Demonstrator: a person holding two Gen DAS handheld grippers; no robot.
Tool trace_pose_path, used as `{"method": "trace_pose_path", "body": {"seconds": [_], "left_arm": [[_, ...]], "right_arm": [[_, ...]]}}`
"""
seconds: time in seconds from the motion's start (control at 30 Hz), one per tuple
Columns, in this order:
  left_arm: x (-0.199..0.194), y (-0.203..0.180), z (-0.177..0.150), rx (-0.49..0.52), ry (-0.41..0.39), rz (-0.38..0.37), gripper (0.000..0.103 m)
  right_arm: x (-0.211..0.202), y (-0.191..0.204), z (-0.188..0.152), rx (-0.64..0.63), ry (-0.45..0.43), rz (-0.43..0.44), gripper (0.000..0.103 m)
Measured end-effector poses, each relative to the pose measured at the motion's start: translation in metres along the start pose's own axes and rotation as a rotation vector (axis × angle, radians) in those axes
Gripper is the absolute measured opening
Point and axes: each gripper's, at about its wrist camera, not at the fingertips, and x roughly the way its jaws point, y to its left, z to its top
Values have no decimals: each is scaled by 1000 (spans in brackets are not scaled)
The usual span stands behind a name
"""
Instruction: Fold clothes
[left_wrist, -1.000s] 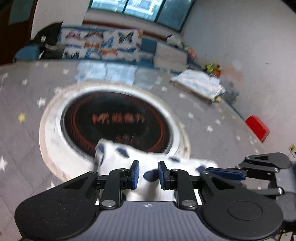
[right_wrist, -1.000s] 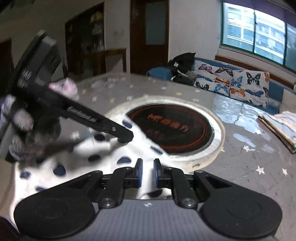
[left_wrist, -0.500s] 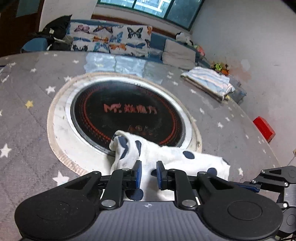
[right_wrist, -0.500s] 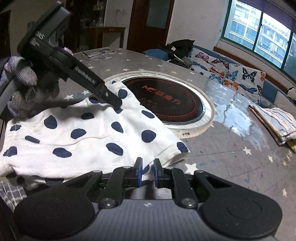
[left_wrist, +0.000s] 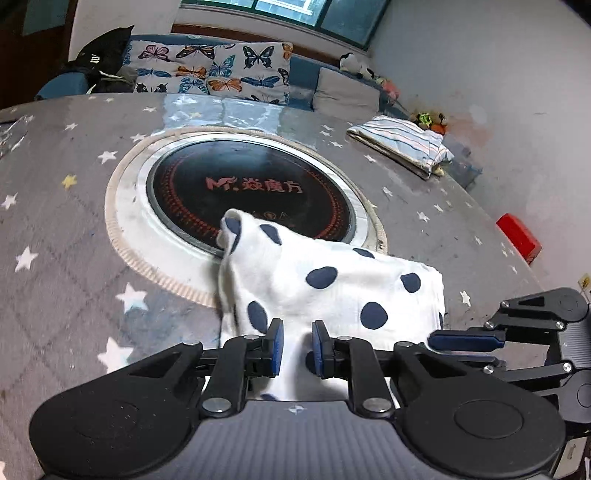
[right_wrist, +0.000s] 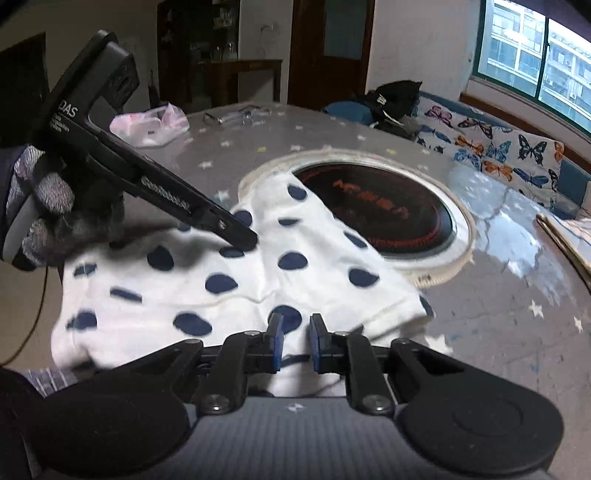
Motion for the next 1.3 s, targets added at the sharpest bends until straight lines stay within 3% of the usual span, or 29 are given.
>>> {"method": "trace_pose_path", "body": {"seconds": [0.23, 0.33, 0.4, 0.6, 0.63, 0.83, 1.13, 1.3], "left_arm": [[-17, 4, 0, 3, -33, 24, 19], [-31, -2, -4, 28, -49, 24, 19], [-37, -8, -11, 55, -42, 18, 20], [-58, -28, -34, 136, -21, 1, 20], [-58, -26, -39, 146, -6, 25, 20], [-78, -6, -50, 83, -11, 68, 23], [-79, -4, -48, 50, -15, 53, 22], [-70, -4, -51, 64, 11, 89, 13]], "right_arm": [[-13, 1, -4, -35, 13, -13, 15], [-23, 3, 4, -22, -24, 22, 16], [-28, 6, 9, -17, -45, 47, 22], [-19, 25, 5, -56, -21, 112, 24], [-19, 25, 3, -55, -12, 111, 24], [-30, 20, -10, -44, 28, 88, 24], [-35, 21, -2, -15, -32, 103, 25], [-24, 26, -8, -37, 8, 99, 24]]}}
